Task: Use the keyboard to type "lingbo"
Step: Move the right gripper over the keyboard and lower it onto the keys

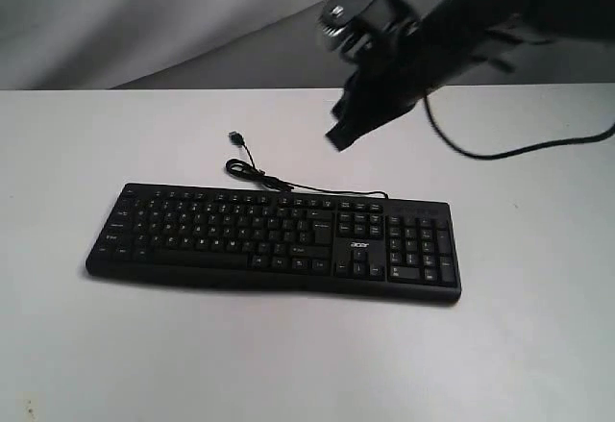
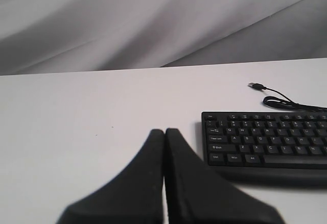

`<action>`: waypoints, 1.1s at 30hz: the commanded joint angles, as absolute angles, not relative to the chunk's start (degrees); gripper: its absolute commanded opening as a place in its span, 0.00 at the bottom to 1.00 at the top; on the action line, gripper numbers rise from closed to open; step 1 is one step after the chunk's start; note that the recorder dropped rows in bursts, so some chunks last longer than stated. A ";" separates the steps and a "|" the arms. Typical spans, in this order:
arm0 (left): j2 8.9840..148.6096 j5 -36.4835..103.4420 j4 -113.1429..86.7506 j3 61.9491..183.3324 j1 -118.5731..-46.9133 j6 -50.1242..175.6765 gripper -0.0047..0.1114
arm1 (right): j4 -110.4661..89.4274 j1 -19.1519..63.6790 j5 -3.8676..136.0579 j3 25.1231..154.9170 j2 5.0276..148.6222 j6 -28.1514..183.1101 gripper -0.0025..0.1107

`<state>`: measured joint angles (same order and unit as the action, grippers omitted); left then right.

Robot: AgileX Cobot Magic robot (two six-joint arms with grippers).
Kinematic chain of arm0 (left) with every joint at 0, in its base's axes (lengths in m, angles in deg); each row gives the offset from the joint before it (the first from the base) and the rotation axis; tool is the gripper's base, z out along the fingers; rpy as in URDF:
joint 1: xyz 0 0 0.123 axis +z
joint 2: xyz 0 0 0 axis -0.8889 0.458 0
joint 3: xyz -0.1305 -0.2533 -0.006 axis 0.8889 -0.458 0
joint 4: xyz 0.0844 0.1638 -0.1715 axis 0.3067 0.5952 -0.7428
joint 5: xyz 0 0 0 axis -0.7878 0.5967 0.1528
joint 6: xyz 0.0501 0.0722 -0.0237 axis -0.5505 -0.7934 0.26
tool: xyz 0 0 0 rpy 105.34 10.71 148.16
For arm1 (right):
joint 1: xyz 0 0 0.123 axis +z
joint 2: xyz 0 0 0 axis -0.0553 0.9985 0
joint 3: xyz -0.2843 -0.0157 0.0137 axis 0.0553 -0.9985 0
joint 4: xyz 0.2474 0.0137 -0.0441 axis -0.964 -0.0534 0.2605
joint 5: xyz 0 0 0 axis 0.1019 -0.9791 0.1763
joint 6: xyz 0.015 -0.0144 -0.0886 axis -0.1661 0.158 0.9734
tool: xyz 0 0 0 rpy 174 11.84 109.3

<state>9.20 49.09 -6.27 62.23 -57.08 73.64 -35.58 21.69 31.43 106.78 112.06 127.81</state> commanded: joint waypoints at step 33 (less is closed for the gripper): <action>8.98 48.71 -6.48 61.95 -57.03 73.76 0.04 | -62.36 30.11 36.81 108.84 130.78 155.45 0.02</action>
